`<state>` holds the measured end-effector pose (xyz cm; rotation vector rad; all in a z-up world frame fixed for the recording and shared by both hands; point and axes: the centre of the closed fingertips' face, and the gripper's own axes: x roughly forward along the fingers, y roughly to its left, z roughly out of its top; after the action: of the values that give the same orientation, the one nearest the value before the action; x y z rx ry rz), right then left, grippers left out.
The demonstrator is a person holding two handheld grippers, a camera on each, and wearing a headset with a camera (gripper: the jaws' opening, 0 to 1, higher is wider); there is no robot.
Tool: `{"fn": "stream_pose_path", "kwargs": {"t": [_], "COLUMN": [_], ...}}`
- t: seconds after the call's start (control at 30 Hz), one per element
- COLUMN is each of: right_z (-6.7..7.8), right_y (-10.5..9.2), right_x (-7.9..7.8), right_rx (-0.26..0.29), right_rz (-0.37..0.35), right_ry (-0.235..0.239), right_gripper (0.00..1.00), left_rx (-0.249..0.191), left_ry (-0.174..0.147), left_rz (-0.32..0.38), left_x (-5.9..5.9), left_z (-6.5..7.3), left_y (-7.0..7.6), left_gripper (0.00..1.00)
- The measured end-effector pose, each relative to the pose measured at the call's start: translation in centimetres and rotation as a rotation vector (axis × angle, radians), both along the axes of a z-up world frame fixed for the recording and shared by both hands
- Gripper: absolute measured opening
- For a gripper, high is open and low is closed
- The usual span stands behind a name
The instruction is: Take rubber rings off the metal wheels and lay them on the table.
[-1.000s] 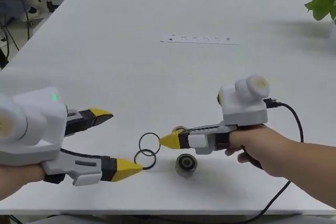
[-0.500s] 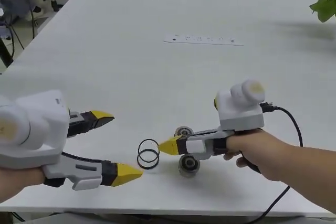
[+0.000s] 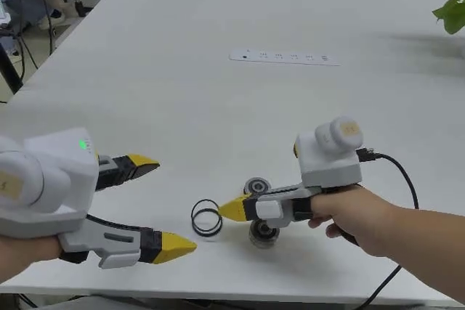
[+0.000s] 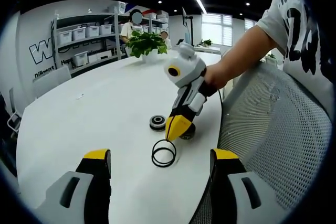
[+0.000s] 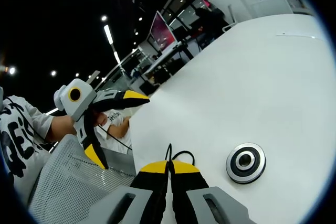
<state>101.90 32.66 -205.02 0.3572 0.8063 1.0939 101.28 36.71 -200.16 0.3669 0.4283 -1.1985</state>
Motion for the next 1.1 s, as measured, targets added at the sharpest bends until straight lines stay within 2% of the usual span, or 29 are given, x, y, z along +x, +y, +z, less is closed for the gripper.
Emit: {"fn": "stream_pose_path", "kwargs": {"t": [1.1], "right_z": [-1.1], "right_y": [0.0], "right_x": [0.2], "right_rx": [-0.02], "right_rz": [-0.007], "right_ry": [0.008], "right_gripper": [0.0], "left_rx": [0.007], "left_ry": [0.014], "left_rz": [0.005], "left_x": [0.0], "left_z": [-0.4], "left_y": [0.1], "left_gripper": [0.76]}}
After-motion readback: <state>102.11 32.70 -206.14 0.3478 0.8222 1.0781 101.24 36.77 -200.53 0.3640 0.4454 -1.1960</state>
